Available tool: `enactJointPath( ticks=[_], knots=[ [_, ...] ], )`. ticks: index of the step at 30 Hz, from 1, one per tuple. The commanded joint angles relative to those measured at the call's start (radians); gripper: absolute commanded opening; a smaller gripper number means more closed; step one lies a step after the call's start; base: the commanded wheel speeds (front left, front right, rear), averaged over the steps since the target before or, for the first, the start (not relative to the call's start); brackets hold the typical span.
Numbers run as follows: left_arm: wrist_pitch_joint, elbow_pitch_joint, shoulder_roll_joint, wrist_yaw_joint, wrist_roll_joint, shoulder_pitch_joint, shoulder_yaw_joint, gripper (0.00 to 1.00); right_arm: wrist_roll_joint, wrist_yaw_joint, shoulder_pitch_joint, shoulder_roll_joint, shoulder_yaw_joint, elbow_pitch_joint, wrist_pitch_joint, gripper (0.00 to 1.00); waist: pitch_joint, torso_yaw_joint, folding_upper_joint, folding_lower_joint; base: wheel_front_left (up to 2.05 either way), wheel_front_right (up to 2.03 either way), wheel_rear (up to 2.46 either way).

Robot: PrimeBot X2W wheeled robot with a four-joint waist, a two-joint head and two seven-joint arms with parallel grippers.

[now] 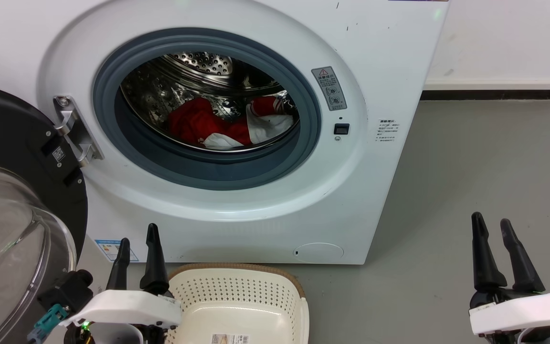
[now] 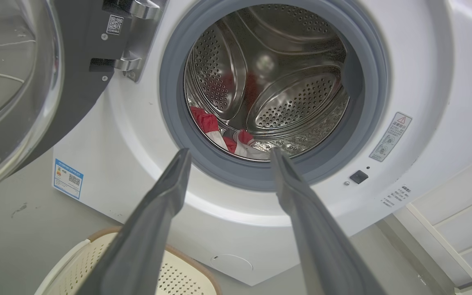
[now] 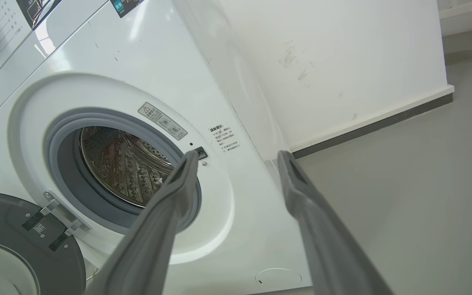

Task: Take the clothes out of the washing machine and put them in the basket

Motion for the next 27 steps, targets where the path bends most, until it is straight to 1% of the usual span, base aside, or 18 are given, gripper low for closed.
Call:
enactJointPath(
  ticks=[1, 12, 13, 15, 27],
  knots=[
    [-0.011, -0.019, 0.002, 0.005, 0.032, 0.005, -0.005, 1.0, -0.037, 0.0, 0.002, 0.0, 0.0, -0.022, -0.01, 1.0, 0.0, 0.0, 0.0, 0.0, 0.0, 0.0, 0.0],
    [-0.04, -0.029, 0.002, 0.007, 0.155, 0.019, -0.018, 1.0, -0.167, 0.0, 0.022, 0.0, 0.006, -0.056, -0.04, 1.0, 0.0, 0.002, 0.0, 0.0, 0.0, 0.0, 0.0],
    [-0.047, -0.029, 0.002, 0.008, 0.186, 0.025, -0.021, 1.0, -0.202, 0.0, 0.029, 0.0, 0.008, -0.064, -0.048, 1.0, 0.0, 0.002, 0.0, 0.0, 0.0, 0.0, 0.0],
    [-0.053, -0.028, 0.002, 0.009, 0.208, 0.026, -0.022, 1.0, -0.224, 0.0, 0.032, 0.0, 0.009, -0.069, -0.051, 1.0, 0.0, 0.002, 0.0, 0.0, 0.0, 0.0, 0.0],
    [-0.08, -0.019, 0.002, 0.031, 0.337, 0.036, -0.036, 1.0, -0.349, 0.0, 0.053, 0.001, 0.015, -0.094, -0.08, 1.0, 0.001, 0.005, 0.0, 0.0, 0.0, 0.0, 0.0]
  ],
)
